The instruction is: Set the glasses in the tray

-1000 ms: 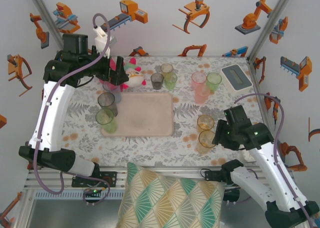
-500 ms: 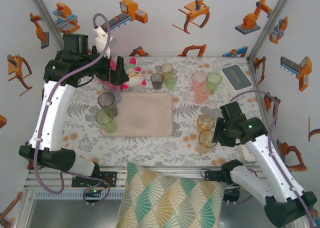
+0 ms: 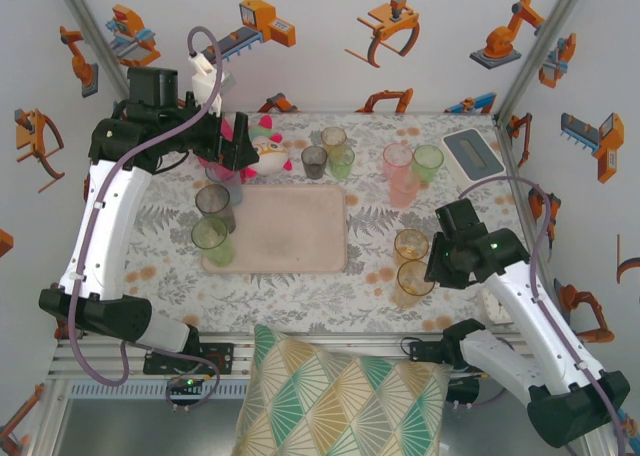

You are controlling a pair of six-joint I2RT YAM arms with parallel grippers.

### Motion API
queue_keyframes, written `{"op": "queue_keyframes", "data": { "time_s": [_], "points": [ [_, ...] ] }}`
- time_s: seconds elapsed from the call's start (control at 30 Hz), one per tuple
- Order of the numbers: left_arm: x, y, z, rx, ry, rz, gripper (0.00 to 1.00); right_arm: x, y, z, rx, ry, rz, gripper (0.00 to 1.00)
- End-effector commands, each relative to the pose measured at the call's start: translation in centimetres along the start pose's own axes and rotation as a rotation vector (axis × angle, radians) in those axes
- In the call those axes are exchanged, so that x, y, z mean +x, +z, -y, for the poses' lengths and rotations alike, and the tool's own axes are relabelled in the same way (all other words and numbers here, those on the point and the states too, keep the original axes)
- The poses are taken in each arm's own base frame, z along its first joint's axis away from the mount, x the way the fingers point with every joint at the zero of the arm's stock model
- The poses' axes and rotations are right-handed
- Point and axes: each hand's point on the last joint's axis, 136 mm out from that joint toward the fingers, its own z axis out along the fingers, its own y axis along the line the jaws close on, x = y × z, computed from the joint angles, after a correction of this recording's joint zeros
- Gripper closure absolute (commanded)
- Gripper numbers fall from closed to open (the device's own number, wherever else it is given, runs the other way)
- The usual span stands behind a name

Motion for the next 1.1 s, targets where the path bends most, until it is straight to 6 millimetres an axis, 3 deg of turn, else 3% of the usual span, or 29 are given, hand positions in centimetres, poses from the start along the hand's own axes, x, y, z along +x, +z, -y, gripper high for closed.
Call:
{"op": "queue_keyframes", "data": {
  "time_s": [0.0,1.07],
  "points": [
    [-0.6,0.0,0.4,0.021,-0.008,0.016,0.01,-0.3,0.3,0.3,0.025,0.015,0.013,0.62],
    [-0.5,-0.2,0.1,-0.002,0.012,0.016,0.01,-0.8,1.5,-0.3,0.038,-0.003,0.004,0.8]
  ]
}}
